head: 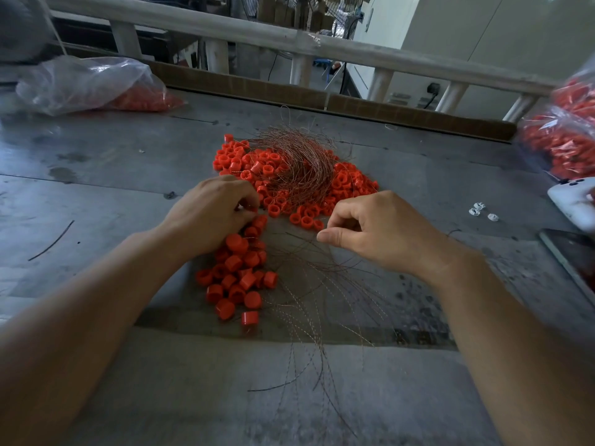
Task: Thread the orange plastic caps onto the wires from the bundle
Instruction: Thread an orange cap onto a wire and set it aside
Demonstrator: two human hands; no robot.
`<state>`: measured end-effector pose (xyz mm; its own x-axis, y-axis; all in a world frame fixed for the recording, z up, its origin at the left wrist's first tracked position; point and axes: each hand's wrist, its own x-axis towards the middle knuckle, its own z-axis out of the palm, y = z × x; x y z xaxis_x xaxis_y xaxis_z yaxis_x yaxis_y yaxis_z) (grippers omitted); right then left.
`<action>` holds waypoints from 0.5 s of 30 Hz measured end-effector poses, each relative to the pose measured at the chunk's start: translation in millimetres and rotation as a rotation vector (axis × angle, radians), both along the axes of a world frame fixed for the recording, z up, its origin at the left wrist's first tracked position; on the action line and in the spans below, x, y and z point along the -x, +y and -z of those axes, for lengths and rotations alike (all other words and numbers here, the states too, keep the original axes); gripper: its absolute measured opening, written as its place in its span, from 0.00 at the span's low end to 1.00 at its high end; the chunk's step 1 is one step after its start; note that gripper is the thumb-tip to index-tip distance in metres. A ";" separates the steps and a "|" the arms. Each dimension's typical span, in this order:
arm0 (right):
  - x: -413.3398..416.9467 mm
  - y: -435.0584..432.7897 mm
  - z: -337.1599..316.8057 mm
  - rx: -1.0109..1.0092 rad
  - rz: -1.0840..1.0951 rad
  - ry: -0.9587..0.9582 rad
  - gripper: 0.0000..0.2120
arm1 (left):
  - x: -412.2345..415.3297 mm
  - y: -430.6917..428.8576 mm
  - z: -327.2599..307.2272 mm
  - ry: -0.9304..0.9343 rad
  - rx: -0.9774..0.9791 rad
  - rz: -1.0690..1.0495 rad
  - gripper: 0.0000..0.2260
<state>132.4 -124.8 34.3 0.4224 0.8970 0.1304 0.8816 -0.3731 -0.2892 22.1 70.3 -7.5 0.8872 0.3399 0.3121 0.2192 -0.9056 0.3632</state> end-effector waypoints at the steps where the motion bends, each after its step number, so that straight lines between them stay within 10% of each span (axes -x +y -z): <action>1: 0.3 0.0 -0.1 0.002 0.000 0.001 0.11 | -0.1 -0.4 -0.2 -0.004 0.000 0.001 0.06; 15: 2.4 -0.4 -2.2 0.017 0.003 0.003 0.12 | 13.7 -7.2 -17.0 -0.233 0.042 -0.123 0.05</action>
<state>129.9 -125.2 36.5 0.4255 0.8978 0.1140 0.8796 -0.3807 -0.2851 8.4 63.1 9.4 0.7442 0.4579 0.4863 0.2331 -0.8604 0.4532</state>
